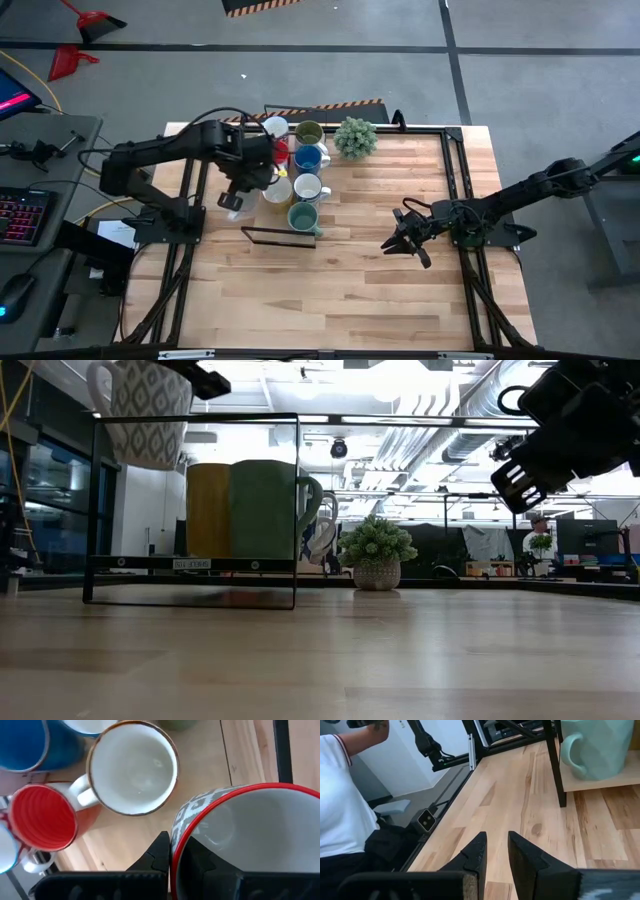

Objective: Place coffee mugs
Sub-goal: Put the gray patterned mug on the shelf

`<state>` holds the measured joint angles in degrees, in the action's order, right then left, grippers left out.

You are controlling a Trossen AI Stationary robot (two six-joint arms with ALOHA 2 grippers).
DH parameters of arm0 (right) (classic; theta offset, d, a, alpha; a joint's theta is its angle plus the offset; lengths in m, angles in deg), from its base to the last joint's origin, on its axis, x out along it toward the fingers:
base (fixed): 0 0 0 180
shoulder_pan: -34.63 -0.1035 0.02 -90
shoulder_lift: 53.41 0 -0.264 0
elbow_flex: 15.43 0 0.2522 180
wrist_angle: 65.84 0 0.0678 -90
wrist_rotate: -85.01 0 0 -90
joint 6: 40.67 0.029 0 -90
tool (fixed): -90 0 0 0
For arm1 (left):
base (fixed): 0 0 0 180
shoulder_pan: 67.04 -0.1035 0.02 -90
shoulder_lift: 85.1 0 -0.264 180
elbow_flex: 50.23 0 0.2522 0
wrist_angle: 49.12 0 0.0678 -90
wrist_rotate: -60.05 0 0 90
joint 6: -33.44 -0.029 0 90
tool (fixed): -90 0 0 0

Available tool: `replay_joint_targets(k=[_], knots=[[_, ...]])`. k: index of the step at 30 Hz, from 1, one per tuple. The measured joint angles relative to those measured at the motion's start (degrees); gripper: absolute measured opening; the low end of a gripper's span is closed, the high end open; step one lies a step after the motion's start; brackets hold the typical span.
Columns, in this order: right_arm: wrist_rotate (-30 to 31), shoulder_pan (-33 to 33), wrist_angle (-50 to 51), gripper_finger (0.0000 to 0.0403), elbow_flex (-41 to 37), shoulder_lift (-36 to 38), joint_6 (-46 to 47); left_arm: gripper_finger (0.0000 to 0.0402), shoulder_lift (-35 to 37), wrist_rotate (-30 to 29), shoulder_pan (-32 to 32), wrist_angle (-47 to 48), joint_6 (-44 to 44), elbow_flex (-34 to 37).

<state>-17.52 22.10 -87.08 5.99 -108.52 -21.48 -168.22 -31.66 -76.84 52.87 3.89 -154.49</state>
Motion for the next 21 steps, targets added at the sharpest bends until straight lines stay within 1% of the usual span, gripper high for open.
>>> replay_joint_targets(k=[5, 9, 12, 17, 21], knots=[[-0.03, 0.0, 0.02, 0.0058, 0.0, 0.0, -0.11, 0.001, -1.88, 0.08, 0.0, -0.68, -0.27, 0.77], [-0.04, 0.0, 0.02, 0.0058, 0.0, 0.0, -0.13, 0.001, -1.54, 2.02, 0.03, -4.42, 0.08, 5.78], [-0.07, 0.0, 0.04, 0.0058, 0.0, 0.0, -0.14, 0.001, -0.94, 2.12, 0.56, -6.25, 0.82, 9.1], [-0.07, 0.0, 0.04, 0.0058, 0.0, 0.0, -0.13, 0.001, 0.28, 3.22, 0.59, -11.17, 0.73, 13.17], [-0.07, 0.0, 0.04, 0.0058, 0.0, 0.0, -0.14, 0.001, 0.48, 3.24, 0.87, -13.34, 0.52, 14.83]])
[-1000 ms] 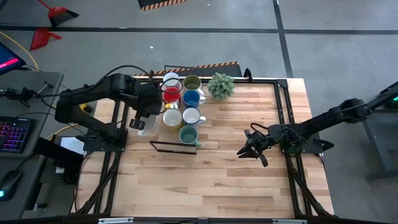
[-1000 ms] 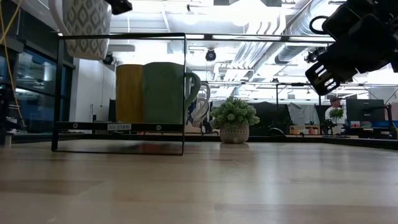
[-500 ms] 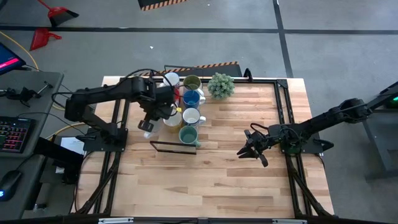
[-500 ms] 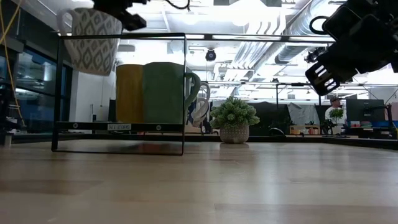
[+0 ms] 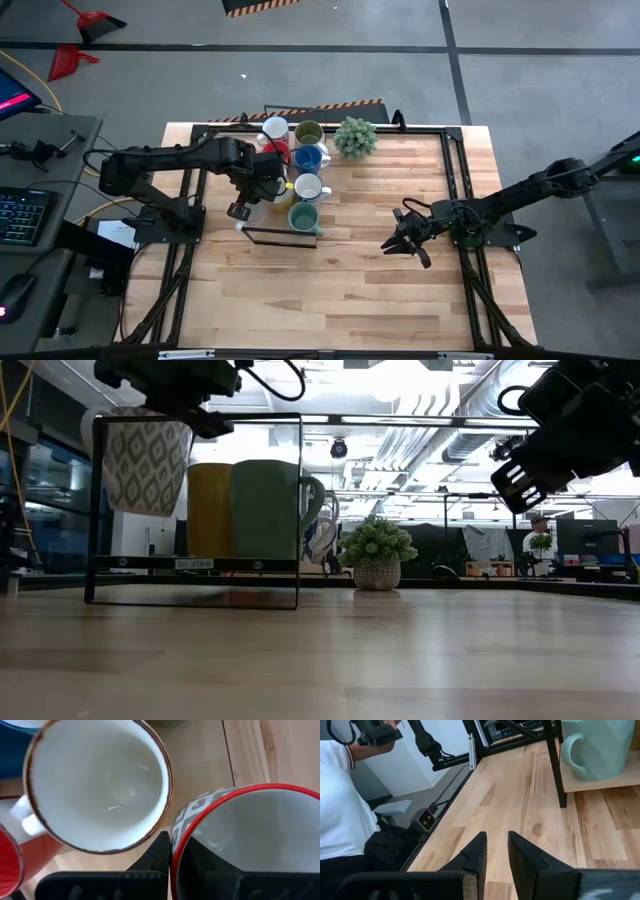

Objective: Place coffee mugs
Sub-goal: Put the gray patterned mug on the shelf

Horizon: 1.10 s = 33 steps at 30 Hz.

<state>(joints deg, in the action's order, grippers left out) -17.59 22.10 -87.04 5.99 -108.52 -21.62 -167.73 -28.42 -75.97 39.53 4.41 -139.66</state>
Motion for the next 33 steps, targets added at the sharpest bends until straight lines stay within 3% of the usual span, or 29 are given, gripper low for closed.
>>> replay_joint_targets(k=[16, 33], knots=[[0.0, 0.0, 0.0, 0.0058, 0.0, 0.0, 0.02, 0.001, -0.02, 4.29, 2.27, -5.46, -0.67, 2.22], [0.02, 0.0, 0.0, 0.0058, 0.0, 0.0, 0.0, 0.001, -0.02, 4.4, 1.63, -8.67, -4.67, 2.22]])
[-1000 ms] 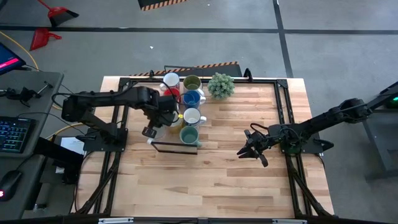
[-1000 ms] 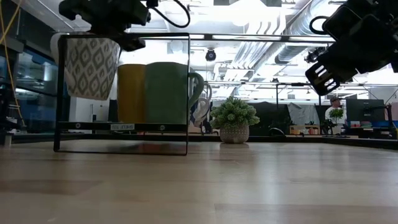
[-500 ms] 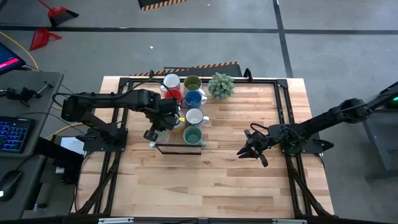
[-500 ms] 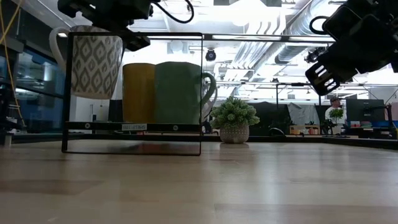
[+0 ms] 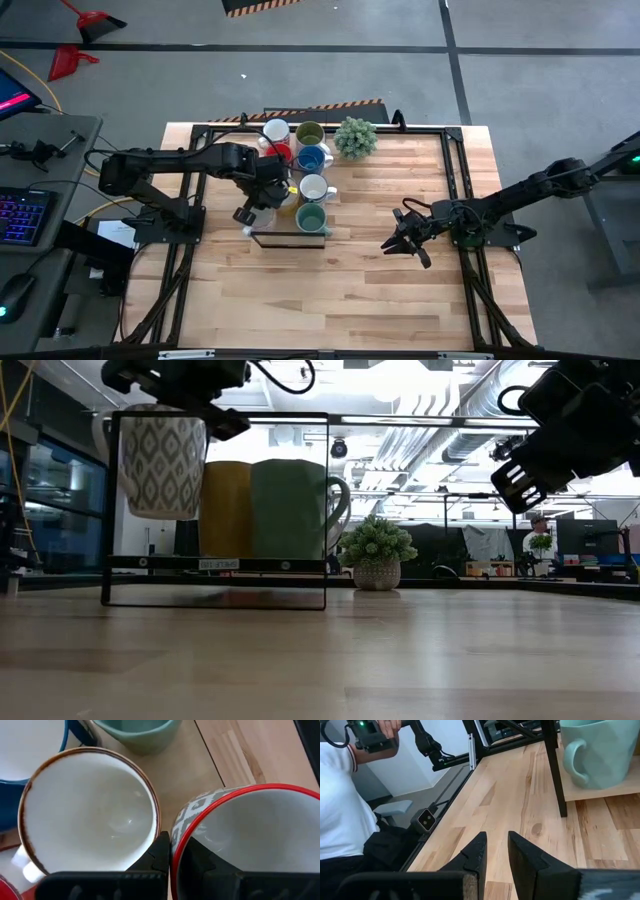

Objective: Place coffee mugs
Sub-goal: Put the gray patterned mug on the shelf

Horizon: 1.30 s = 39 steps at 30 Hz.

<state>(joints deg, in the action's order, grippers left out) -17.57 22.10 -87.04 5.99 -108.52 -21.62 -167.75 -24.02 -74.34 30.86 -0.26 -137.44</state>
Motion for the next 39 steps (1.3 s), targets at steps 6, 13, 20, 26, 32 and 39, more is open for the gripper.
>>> replay_joint_targets(k=[6, 13, 20, 26, 32, 39], knots=[[-0.02, 0.0, 0.0, 0.0058, 0.0, 0.0, 0.39, 0.001, 0.0, 2.79, -0.66, -2.86, -0.95, 1.89], [0.0, 0.0, 0.0, 0.0058, 0.0, 0.0, 0.39, 0.001, -0.15, 2.44, -0.58, -7.75, -1.24, 9.12], [0.0, 0.0, -0.02, 0.0058, 0.0, 0.0, 0.42, 0.001, -0.11, 1.31, -0.6, -7.61, -1.37, 9.16], [0.0, 0.0, -0.02, 0.0058, 0.0, 0.0, 0.19, 0.001, -0.11, 0.93, -0.56, -7.7, -0.45, 8.39], [0.0, 0.0, -0.02, 0.0058, 0.0, 0.0, 0.07, 0.001, -0.09, 0.09, -0.62, -7.48, -0.26, 4.95], [0.0, 0.0, -0.02, 0.0058, 0.0, 0.0, 0.0, 0.001, -0.09, 0.43, -0.56, -6.64, 0.59, 4.89]])
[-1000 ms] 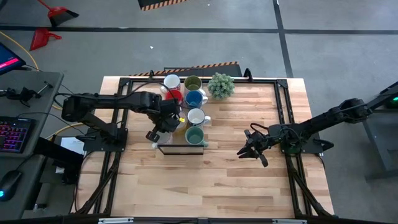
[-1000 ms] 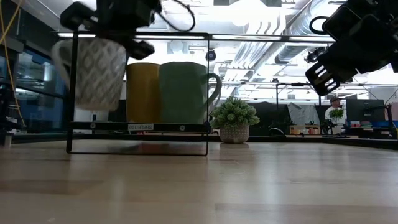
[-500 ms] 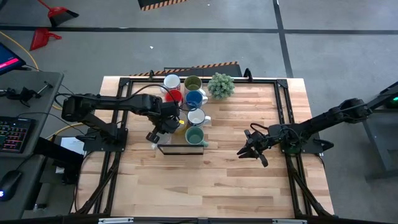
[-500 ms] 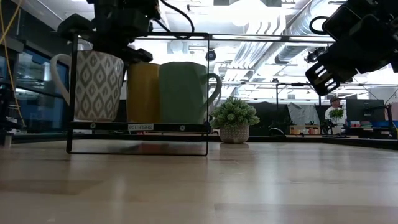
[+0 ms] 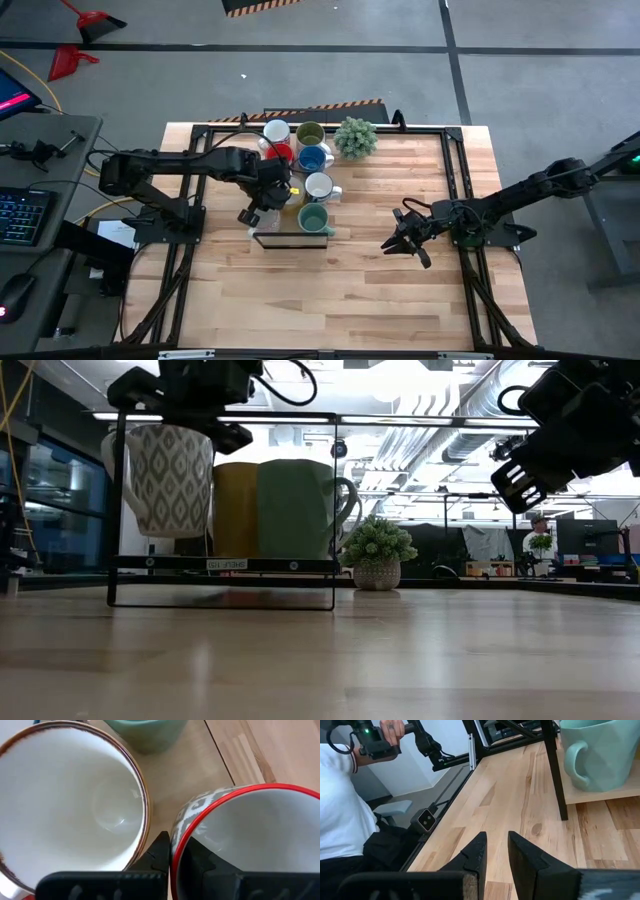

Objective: Place coffee mugs
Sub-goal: Put the gray patterned mug on the shelf

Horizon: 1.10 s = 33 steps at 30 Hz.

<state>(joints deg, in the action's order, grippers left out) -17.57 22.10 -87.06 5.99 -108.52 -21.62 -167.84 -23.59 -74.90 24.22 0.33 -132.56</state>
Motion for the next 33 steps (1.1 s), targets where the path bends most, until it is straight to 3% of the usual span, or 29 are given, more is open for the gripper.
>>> replay_joint_targets(k=[33], knots=[[-0.02, 0.0, 0.02, 0.0058, 0.0, 0.0, 0.0, 0.0011, -2.41, 1.48, 0.04, -1.28, 1.5, 0.03]])
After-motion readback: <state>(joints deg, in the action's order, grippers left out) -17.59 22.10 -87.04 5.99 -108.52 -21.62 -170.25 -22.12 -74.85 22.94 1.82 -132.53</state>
